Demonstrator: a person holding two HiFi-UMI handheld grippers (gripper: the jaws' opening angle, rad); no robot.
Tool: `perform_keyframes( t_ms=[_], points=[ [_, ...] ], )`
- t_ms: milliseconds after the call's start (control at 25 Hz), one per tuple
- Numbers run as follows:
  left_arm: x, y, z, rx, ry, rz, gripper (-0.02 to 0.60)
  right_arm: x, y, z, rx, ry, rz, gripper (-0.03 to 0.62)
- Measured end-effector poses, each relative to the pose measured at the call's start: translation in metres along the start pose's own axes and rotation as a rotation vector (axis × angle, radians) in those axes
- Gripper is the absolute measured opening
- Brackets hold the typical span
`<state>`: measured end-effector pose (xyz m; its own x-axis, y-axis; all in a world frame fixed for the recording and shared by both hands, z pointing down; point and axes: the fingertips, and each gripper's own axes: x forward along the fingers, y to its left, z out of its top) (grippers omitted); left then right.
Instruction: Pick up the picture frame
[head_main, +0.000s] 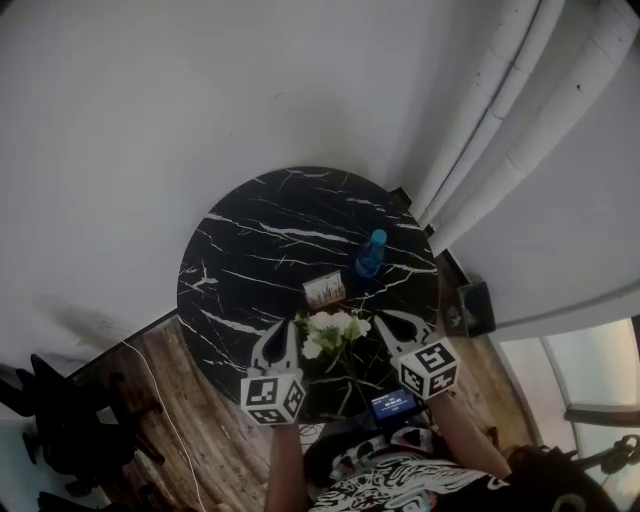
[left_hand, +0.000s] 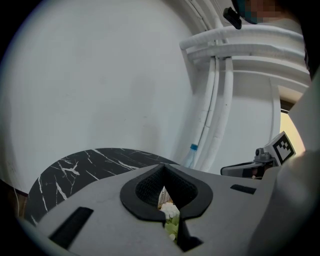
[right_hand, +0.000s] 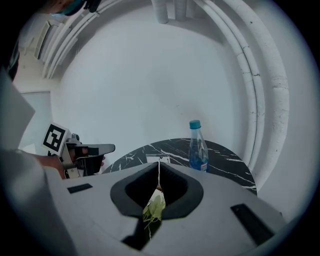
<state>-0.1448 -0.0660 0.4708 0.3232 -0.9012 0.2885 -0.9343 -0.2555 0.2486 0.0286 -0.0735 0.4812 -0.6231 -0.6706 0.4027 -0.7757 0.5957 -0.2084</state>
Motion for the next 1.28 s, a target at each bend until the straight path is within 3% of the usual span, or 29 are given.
perform_keyframes(
  t_ms=[640,1280],
  points=[
    [0.052,0.018,-0.052,0.051,0.181,0.029,0.015,0.058,-0.027,-0.034,-0.063,0.169,0.063,0.020],
    [0.089,0.028,-0.105,0.024,0.313,0.013,0.015,0.114,-0.043,-0.072,-0.100,0.278,0.146,0.020]
  ],
)
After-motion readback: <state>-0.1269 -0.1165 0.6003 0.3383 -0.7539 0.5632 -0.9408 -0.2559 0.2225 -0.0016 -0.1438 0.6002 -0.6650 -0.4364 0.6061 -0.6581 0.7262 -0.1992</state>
